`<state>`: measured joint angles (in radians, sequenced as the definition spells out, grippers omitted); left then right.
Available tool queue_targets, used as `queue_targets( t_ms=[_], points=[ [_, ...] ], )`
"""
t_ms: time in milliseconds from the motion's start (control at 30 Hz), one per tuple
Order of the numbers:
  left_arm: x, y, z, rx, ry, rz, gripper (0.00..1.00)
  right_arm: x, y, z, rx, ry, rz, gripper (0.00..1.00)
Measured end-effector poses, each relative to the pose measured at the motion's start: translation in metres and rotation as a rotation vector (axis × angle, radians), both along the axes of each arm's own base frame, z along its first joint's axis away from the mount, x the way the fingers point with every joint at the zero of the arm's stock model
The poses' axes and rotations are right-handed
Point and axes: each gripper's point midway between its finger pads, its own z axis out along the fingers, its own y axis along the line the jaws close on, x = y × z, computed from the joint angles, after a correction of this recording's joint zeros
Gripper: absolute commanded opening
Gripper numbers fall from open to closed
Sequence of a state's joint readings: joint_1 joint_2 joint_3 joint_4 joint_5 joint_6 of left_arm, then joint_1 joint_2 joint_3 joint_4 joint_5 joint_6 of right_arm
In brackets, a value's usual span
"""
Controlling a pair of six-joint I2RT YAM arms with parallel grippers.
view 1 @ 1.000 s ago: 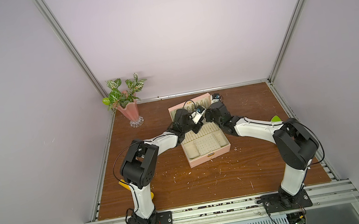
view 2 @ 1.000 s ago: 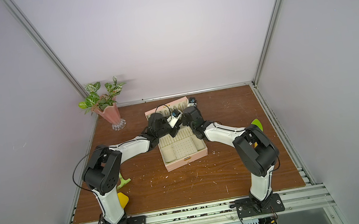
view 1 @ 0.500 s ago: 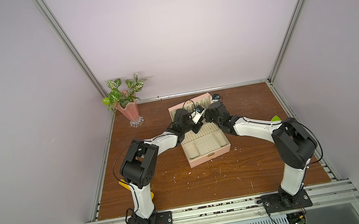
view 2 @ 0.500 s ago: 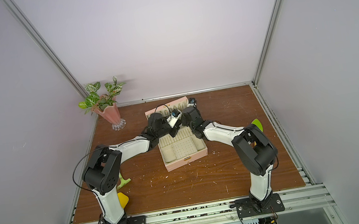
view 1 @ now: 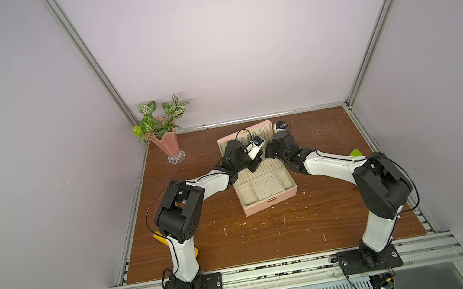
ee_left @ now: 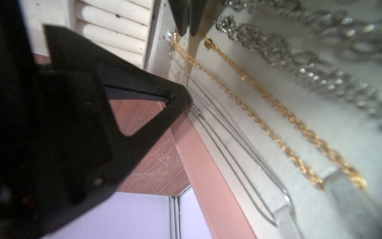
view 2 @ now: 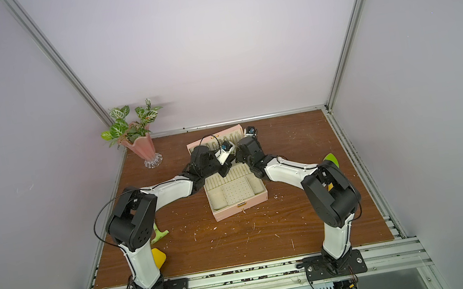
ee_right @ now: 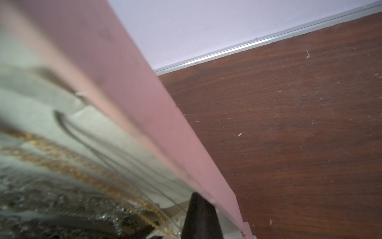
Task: Put jewelry chain into jewelry box
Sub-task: Adjust the necklace in the storage slot.
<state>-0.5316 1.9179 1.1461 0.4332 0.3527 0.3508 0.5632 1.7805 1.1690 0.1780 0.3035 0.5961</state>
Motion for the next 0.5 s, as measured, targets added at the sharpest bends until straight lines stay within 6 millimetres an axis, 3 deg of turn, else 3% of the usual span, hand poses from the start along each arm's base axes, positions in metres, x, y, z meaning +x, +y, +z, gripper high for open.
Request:
queue_targets(
  t_ms=[200,500],
  points=[
    [0.0001,-0.0001,0.0002,-0.003,0.002,0.002,0.01,-0.0101,-0.0071,0.0096,0.012,-0.016,-0.003,0.09],
    [0.0001,-0.0001,0.0001,-0.005,0.005,0.002,0.01,-0.0113,-0.006,0.0038,0.013,-0.004,0.002,0.17]
  ],
)
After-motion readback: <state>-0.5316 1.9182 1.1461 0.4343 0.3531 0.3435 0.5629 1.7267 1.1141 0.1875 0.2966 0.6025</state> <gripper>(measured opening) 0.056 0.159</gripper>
